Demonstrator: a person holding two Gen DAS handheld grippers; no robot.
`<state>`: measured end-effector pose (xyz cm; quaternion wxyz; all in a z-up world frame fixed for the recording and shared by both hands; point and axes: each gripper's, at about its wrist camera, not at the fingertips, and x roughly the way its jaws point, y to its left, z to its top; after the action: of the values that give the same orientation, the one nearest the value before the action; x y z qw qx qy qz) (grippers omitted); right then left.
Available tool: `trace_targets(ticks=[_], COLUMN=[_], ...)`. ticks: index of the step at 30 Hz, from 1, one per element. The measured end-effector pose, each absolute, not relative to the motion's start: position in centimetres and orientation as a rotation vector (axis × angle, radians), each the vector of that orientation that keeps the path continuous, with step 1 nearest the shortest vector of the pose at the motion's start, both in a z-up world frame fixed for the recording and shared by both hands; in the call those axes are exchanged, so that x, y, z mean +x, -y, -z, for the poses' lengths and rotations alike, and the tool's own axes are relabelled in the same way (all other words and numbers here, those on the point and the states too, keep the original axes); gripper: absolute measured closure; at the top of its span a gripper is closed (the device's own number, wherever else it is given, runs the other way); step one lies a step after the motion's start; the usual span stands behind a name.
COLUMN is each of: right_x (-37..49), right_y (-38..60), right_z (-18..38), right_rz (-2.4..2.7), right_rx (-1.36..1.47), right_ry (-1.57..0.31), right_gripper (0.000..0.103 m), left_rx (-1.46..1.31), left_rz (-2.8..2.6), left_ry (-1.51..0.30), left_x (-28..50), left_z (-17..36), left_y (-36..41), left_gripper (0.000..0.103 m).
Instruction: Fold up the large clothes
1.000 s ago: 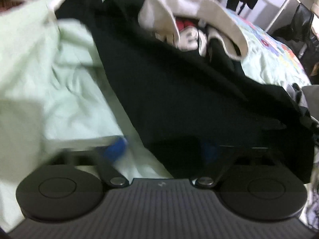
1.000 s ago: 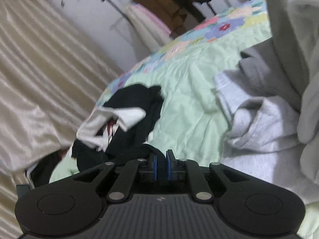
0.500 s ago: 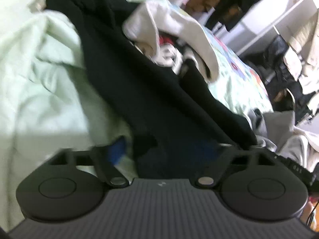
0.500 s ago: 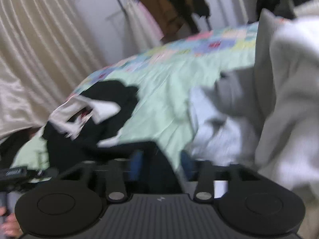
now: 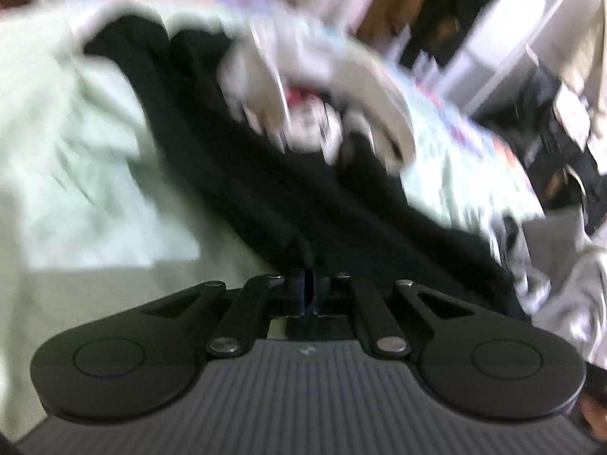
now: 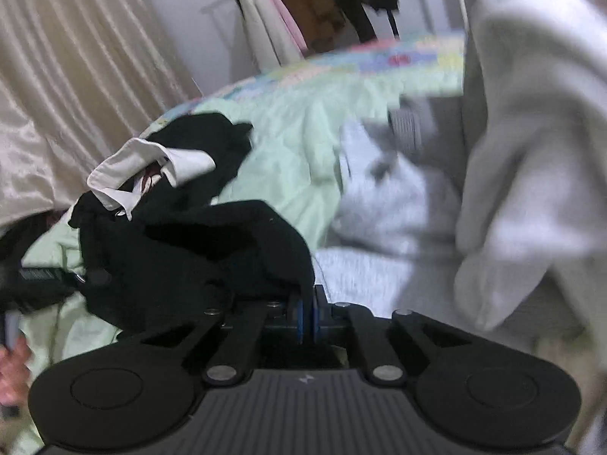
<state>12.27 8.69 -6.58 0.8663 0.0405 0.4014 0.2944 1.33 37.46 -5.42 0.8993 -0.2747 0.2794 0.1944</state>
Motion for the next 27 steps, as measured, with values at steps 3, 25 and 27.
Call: trace_targets(ticks=[3, 25, 27], right_x=[11.7, 12.0, 11.7], right_y=[-8.2, -3.9, -3.2], right_z=[4.4, -2.8, -2.2], right_rz=[-0.628, -0.787, -0.74], right_rx=[0.141, 0.398, 0.315], right_ry=[-0.741, -0.822, -0.911], right_gripper=[0.099, 0.099, 0.098], left_rx=[-0.581, -0.71, -0.717], left_rz=[-0.407, -0.474, -0.522], left_ry=[-0.537, -0.212, -0.362], left_x=[0.1, -15.7, -16.3], left_z=[4.9, -6.4, -5.1], left_y=[-38.1, -41.1, -41.1], left_gripper=[0.1, 0.099, 0.098])
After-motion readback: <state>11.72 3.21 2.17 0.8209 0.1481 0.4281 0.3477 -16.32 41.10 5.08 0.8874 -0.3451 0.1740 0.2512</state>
